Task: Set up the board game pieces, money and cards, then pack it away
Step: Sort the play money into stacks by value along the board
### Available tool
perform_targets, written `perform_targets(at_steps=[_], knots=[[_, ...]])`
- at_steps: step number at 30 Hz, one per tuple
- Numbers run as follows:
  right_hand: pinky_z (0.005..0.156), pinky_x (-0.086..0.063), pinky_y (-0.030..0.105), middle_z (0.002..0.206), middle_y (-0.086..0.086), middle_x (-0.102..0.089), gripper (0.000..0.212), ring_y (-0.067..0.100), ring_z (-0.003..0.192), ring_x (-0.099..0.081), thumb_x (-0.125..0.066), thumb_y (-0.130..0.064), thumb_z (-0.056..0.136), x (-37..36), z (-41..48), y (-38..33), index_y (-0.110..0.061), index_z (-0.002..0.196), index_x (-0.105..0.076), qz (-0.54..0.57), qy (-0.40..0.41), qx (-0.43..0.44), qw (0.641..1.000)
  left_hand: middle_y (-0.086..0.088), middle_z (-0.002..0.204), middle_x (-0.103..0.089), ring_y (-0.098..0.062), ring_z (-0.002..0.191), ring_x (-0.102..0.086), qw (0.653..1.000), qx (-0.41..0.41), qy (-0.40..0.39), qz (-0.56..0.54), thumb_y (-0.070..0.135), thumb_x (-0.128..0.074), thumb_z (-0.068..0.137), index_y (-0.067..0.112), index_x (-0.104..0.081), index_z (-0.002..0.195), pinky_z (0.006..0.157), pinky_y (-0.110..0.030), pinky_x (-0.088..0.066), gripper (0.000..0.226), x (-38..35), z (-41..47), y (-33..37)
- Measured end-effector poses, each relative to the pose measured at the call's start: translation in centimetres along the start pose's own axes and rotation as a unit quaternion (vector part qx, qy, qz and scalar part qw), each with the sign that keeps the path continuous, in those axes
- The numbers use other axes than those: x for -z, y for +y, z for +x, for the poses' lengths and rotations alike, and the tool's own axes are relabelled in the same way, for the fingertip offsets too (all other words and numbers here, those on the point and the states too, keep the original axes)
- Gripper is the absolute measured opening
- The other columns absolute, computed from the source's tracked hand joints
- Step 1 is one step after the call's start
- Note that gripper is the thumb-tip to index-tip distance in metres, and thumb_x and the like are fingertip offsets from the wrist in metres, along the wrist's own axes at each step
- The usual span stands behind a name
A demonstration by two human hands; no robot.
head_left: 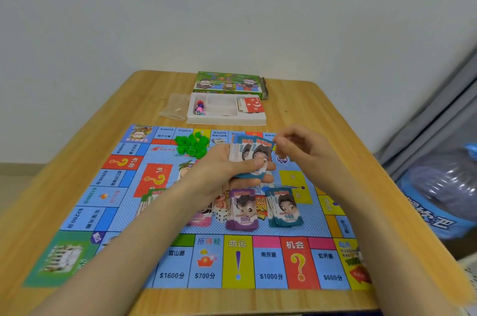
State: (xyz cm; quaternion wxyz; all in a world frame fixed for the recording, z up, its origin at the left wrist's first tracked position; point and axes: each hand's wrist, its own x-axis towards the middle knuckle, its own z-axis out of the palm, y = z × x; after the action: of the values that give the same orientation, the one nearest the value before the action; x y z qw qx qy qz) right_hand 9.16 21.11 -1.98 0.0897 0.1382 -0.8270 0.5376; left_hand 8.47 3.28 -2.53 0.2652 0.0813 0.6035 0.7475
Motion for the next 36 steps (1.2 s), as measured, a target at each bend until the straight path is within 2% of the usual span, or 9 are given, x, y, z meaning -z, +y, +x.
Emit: perform_targets(at_steps=[2, 6, 15, 21, 26, 29, 31, 34, 36], knots=[[0.069, -0.048, 0.032, 0.08, 0.005, -0.063, 0.009, 0.017, 0.075, -0.057, -0.057, -0.013, 0.091, -0.5, -0.1, 0.0, -0.019, 0.086, -0.06, 0.017, 0.005, 0.009, 1.0, -0.007, 0.091, -0.075, -0.017, 0.076, -0.073, 1.0, -0.001, -0.003, 0.004, 0.007, -0.063, 0.086, 0.011, -0.065, 0.1, 0.057, -0.016, -0.056, 0.015, -0.1, 0.0, 0.0], [0.073, -0.047, 0.043, 0.073, -0.016, -0.061, 0.009, 0.008, 0.073, -0.055, -0.063, -0.014, 0.088, -0.8, 0.0, 0.5, -0.022, 0.083, -0.059, -0.001, 0.003, 0.019, 1.0, -0.008, 0.089, -0.075, -0.017, 0.074, -0.073, 1.0, -0.003, -0.005, 0.007, 0.006, -0.065, 0.083, 0.01, -0.065, 0.101, 0.055, -0.016, -0.055, 0.018, -0.1, -0.1, 0.0], [0.069, -0.047, 0.036, 0.072, -0.013, -0.061, 0.019, 0.005, 0.07, -0.057, -0.065, -0.005, 0.086, -1.0, -0.1, 0.7, -0.019, 0.077, -0.056, -0.021, 0.004, 0.036, 0.999, -0.007, 0.089, -0.075, -0.02, 0.079, -0.073, 1.0, -0.003, -0.017, 0.0, 0.006, -0.063, 0.085, 0.009, -0.065, 0.101, 0.058, -0.017, -0.056, 0.016, -0.2, 0.0, 0.0], [0.063, -0.045, 0.029, 0.075, -0.007, -0.057, 0.027, 0.005, 0.068, -0.051, -0.063, -0.001, 0.086, -1.1, 0.1, 0.9, -0.025, 0.081, -0.054, -0.027, 0.059, 0.039, 0.997, -0.011, 0.097, -0.074, -0.025, 0.086, -0.072, 0.999, 0.007, -0.013, -0.041, 0.006, -0.048, 0.097, 0.006, -0.059, 0.108, 0.06, -0.021, -0.057, 0.016, -0.3, 0.1, 0.0], [0.067, -0.046, 0.052, 0.078, 0.023, -0.059, 0.03, 0.042, 0.082, -0.056, -0.05, -0.002, 0.094, -0.9, 0.1, 0.9, -0.029, 0.085, -0.059, 0.0, 0.081, 0.032, 0.996, -0.009, 0.091, -0.073, -0.02, 0.078, -0.072, 0.998, -0.001, 0.035, -0.052, 0.0, -0.048, 0.095, 0.008, -0.059, 0.103, 0.059, -0.025, -0.059, 0.015, -0.3, 0.3, 0.1], [0.064, -0.045, 0.055, 0.077, 0.029, -0.057, 0.028, 0.05, 0.083, -0.054, -0.05, -0.005, 0.095, -0.7, 0.0, 0.7, -0.028, 0.084, -0.062, 0.01, 0.082, 0.019, 0.996, -0.007, 0.084, -0.074, -0.018, 0.075, -0.072, 0.996, -0.009, 0.058, -0.061, -0.001, -0.048, 0.095, 0.006, -0.057, 0.102, 0.059, -0.025, -0.059, 0.014, -0.2, 0.4, 0.0], [0.065, -0.047, 0.053, 0.074, 0.029, -0.058, 0.023, 0.047, 0.081, -0.057, -0.052, -0.008, 0.094, -0.3, 0.1, 0.6, -0.026, 0.085, -0.063, 0.008, 0.069, 0.007, 0.998, -0.006, 0.082, -0.075, -0.018, 0.074, -0.073, 0.996, -0.016, 0.062, -0.065, -0.002, -0.045, 0.096, 0.006, -0.056, 0.104, 0.059, -0.025, -0.059, 0.015, -0.1, 0.4, 0.1], [0.063, -0.05, 0.039, 0.064, 0.007, -0.066, 0.019, 0.02, 0.074, -0.067, -0.057, -0.011, 0.092, 0.7, 0.1, 0.4, -0.027, 0.086, -0.064, -0.038, -0.012, -0.033, 0.999, -0.012, 0.09, -0.074, -0.022, 0.081, -0.073, 0.995, -0.021, 0.061, -0.072, -0.002, -0.043, 0.097, 0.004, -0.055, 0.11, 0.057, -0.024, -0.057, 0.018, 0.1, 0.5, 0.1], [0.069, -0.053, 0.037, 0.067, 0.0, -0.068, 0.017, 0.015, 0.078, -0.068, -0.06, -0.011, 0.089, 1.3, 0.1, 0.2, -0.026, 0.084, -0.065, -0.067, -0.072, -0.062, 0.993, -0.015, 0.095, -0.074, -0.024, 0.085, -0.073, 0.996, -0.023, 0.059, -0.069, -0.002, -0.042, 0.097, 0.004, -0.055, 0.108, 0.057, -0.023, -0.057, 0.018, 0.3, 0.5, 0.1]])
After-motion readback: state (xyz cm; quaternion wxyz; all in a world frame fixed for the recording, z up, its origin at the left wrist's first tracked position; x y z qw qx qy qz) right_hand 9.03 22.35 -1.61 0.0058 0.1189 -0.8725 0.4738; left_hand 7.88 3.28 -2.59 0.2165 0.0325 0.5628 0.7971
